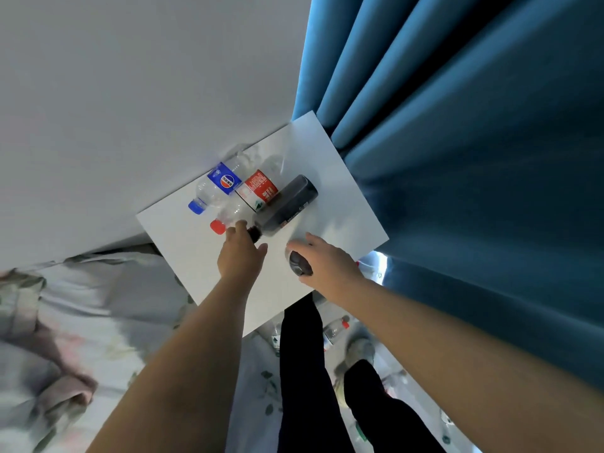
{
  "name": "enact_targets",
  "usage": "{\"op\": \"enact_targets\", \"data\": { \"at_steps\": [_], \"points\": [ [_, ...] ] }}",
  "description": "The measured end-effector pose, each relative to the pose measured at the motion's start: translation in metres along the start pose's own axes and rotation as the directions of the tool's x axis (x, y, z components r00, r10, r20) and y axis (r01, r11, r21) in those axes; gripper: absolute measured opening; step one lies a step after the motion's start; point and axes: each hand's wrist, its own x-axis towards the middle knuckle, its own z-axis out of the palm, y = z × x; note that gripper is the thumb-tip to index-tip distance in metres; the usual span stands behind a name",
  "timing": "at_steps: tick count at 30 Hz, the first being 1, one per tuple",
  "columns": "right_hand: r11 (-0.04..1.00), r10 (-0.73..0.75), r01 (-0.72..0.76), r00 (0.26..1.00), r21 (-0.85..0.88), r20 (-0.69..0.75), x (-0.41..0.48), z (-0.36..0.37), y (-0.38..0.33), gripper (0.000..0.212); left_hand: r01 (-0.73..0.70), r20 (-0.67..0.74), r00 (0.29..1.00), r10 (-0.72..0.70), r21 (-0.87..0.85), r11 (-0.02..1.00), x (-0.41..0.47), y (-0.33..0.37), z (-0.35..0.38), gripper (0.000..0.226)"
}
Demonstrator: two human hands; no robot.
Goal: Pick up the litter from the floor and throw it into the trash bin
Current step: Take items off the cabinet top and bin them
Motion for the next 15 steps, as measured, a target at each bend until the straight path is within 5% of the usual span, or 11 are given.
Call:
{"op": "enact_targets", "data": {
  "at_steps": [7, 15],
  "points": [
    [0.984, -0.015, 0.019, 1.000, 0.177, -0.026, -0.001, 0.005, 0.018, 0.051, 0.103, 0.040, 0.995, -0.096, -0.246, 0.964, 0.016, 0.000, 0.014, 0.034],
    [0.971, 0.111, -0.092, 0.991, 0.220, -0.077, -0.020, 0.005, 0.054, 0.052, 0.066, 0.070, 0.996, -0.047, -0.298, 0.952, 0.000, 0.011, 0.015, 0.040]
  ]
}}
